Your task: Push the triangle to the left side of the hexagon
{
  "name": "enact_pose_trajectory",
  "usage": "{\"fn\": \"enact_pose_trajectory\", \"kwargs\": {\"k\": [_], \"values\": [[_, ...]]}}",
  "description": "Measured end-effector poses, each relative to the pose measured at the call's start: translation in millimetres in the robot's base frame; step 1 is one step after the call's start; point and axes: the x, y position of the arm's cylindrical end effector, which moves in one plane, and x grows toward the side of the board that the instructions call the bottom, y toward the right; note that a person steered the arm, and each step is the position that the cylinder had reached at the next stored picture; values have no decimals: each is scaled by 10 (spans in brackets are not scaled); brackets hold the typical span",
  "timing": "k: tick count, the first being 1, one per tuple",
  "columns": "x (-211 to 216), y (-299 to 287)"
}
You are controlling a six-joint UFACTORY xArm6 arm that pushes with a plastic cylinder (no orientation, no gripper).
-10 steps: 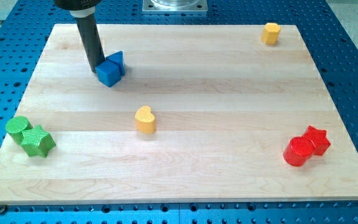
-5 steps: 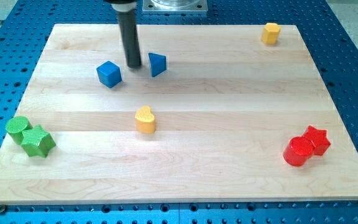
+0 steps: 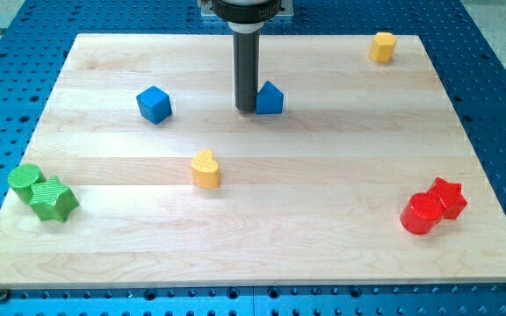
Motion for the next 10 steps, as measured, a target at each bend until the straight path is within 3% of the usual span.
{"fn": "enact_pose_trajectory", "kwargs": {"k": [2, 3, 4, 5, 6, 7, 8, 9, 10], "values": [[-69, 1224], [203, 1193], [227, 1668], [-337, 1866], [-433, 1814], [-63, 1592], [-210, 1209], [-767, 1252], [-972, 1373]]}}
